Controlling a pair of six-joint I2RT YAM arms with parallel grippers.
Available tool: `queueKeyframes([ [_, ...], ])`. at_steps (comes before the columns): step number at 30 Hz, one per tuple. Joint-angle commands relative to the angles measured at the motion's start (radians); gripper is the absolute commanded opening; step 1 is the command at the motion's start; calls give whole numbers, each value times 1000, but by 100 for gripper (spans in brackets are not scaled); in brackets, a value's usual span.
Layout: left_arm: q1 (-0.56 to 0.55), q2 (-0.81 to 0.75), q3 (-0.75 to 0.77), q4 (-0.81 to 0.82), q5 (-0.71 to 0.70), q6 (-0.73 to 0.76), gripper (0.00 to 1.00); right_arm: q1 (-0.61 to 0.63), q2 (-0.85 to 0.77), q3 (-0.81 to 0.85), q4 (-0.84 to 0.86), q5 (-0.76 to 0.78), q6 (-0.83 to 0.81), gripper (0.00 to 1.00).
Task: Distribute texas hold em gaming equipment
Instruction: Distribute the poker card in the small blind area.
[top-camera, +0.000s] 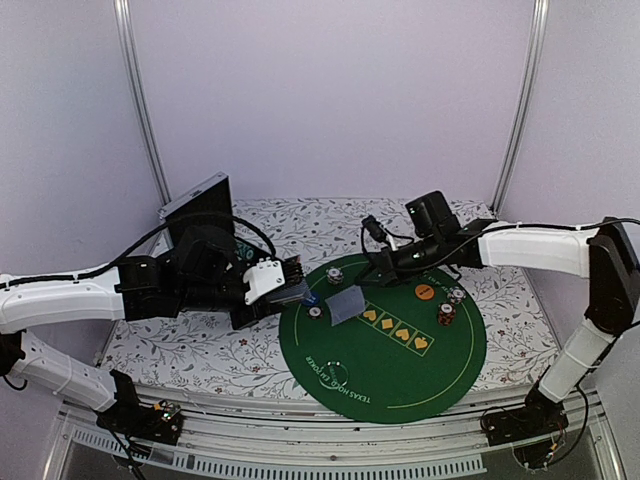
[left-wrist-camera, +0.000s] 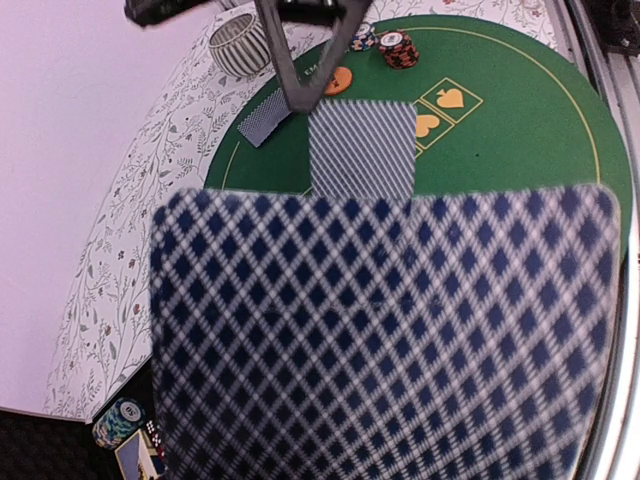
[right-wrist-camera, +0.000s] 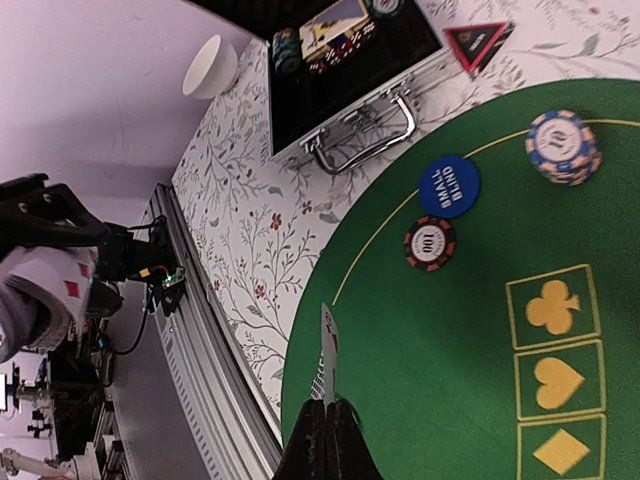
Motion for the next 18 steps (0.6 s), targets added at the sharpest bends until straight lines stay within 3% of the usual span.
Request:
queueKeyframes([
  [1, 12, 0, -6, 22, 13, 3, 42, 82, 148, 8, 225, -142, 46, 2],
  [7, 16, -3, -7, 21, 14, 3, 42, 111, 313, 50, 335, -218, 107, 2],
  [18, 16, -4, -9, 22, 18, 3, 42, 148, 467, 116, 462, -260, 205, 2],
])
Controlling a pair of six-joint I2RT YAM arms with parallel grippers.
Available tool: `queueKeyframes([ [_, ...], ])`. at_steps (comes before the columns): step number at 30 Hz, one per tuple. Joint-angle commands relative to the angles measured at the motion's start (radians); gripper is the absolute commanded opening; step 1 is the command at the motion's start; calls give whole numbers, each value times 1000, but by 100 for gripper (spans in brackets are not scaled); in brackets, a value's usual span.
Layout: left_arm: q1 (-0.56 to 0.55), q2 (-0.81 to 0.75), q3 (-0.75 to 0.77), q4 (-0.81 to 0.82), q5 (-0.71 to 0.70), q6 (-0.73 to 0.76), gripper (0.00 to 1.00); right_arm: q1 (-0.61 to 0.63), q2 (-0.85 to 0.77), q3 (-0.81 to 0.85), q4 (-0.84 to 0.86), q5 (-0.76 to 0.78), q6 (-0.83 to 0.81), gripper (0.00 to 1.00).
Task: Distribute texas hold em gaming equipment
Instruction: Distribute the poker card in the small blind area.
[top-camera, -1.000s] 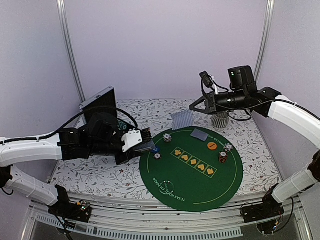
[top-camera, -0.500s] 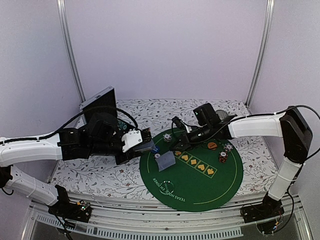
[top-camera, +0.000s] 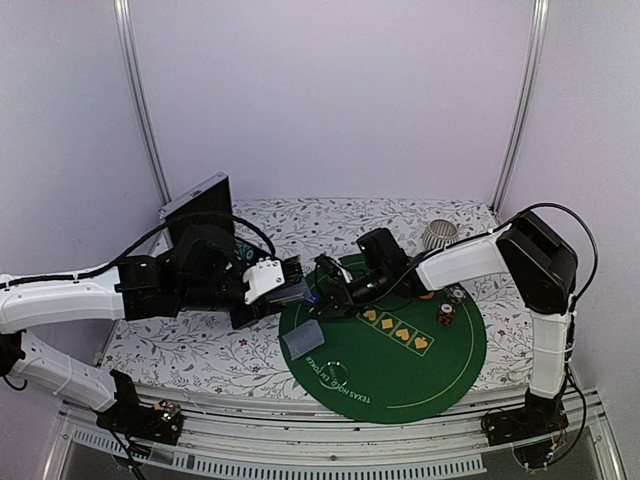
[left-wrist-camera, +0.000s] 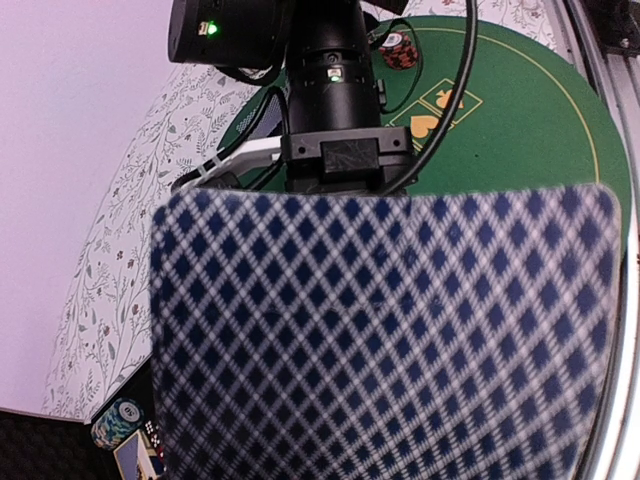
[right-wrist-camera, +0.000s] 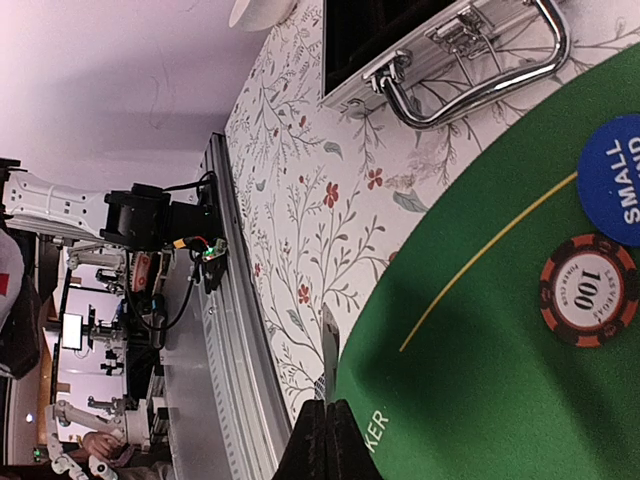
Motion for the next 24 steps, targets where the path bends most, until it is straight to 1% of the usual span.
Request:
queueKeyframes([
  [1, 12, -4, -9, 22, 12, 3, 42, 13, 64, 39, 122, -32, 66, 2],
  [4, 11, -4, -10, 22, 10, 3, 42, 20, 105, 47, 138, -29, 104, 2],
  [10, 12, -4, -10, 23, 13, 4, 42, 23, 124, 21, 110, 28, 103, 2],
  [11, 12, -4, -11, 24, 13, 3, 42, 23, 121, 22, 88, 39, 95, 5],
  [14, 13, -3, -12, 24, 14, 3, 42, 24, 91, 30, 22, 82, 53, 17],
  [15, 12, -3, -12, 24, 15, 3, 42, 24, 75, 33, -4, 102, 31, 26],
  [17, 12, -2, -11, 24, 15, 4, 42, 24, 43, 56, -76, 156, -6, 36],
  [20, 12, -1, -11, 22, 15, 4, 42, 23, -23, 90, -191, 242, -65, 56],
  [22, 12, -1, -10, 22, 15, 6, 42, 22, -74, 102, -242, 308, -100, 74],
  [23, 12, -2, -10, 22, 15, 7, 42, 22, -105, 105, -263, 347, -110, 88],
  [24, 12, -3, -11, 22, 15, 7, 42, 21, -136, 108, -287, 385, -124, 99],
])
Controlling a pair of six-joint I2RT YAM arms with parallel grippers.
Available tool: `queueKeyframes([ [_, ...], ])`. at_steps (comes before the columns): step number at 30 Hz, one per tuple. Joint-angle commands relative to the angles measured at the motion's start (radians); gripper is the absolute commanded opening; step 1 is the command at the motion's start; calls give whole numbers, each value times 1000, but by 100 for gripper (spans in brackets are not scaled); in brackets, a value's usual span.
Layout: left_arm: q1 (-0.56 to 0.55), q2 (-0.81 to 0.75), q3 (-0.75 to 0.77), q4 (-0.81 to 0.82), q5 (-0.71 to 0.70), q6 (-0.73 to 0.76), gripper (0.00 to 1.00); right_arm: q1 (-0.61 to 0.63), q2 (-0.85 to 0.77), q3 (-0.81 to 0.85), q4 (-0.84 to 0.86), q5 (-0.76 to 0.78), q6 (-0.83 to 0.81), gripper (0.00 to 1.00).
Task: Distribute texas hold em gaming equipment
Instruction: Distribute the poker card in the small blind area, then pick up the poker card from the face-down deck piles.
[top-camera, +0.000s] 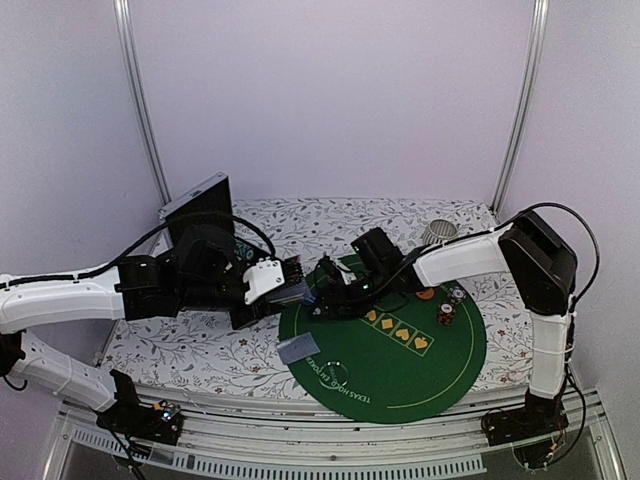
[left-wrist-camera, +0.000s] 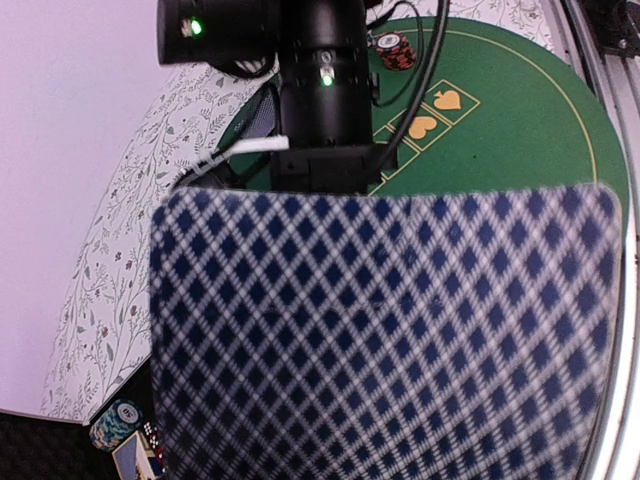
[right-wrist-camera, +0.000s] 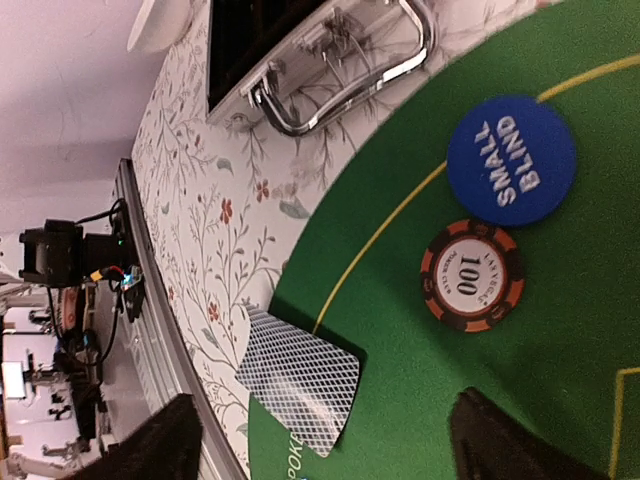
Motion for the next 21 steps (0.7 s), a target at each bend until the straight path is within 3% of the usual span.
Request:
queueKeyframes([
  [1, 10, -4, -12, 22, 6, 8, 42, 2, -183, 52, -137, 203, -100, 99],
  [6, 10, -7, -11, 22, 9, 10, 42, -1, -344, 43, -170, 287, -144, 99],
  [9, 10, -8, -10, 22, 11, 13, 42, -1, -397, 42, -149, 192, -154, 99],
  [14, 10, -8, -10, 22, 10, 14, 42, 11, -409, 3, 33, -61, -72, 99],
  [21, 10, -7, -12, 22, 7, 14, 42, 56, -343, 46, 49, -97, -31, 99],
])
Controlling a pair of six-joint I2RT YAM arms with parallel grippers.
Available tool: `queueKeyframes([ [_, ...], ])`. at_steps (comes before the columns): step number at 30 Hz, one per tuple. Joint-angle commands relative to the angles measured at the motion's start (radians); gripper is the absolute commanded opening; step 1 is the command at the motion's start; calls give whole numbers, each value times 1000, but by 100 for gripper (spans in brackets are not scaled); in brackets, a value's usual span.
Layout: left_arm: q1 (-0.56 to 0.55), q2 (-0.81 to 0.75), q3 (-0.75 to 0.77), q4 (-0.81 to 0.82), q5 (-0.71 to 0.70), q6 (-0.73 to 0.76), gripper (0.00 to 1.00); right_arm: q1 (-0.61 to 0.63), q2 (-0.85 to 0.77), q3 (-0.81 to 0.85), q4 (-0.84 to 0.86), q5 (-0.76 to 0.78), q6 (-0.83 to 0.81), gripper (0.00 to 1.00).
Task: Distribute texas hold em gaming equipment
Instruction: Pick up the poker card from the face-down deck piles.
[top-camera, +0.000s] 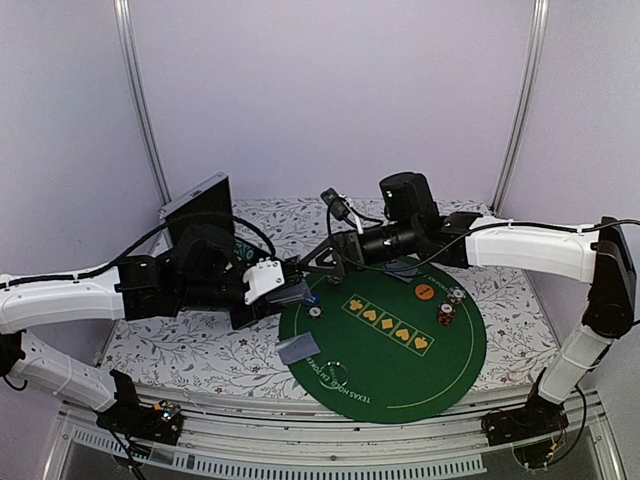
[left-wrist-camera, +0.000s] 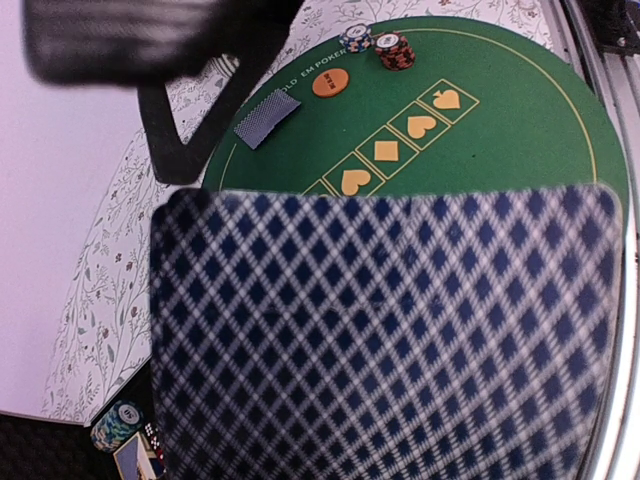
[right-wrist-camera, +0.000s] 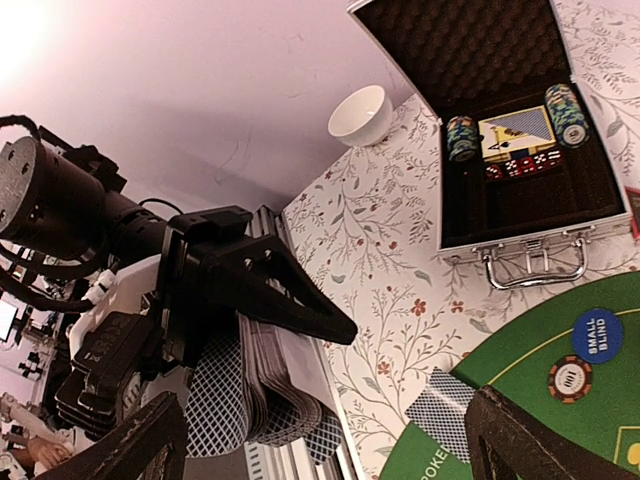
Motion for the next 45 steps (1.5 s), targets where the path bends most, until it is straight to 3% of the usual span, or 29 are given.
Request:
queueKeyframes([
  [1, 10, -7, -12, 22, 5, 9, 42, 30, 48, 30, 36, -60, 27, 99],
  [12, 10, -6, -12, 23, 2, 9, 42, 52, 109, 85, -46, -14, 11, 99],
  [25, 10, -9, -13, 32, -18, 10, 42, 50, 130, 164, -255, 90, -51, 100],
  [45, 11, -10, -15, 34, -16, 12, 41, 25, 51, 178, -351, 176, -96, 99],
])
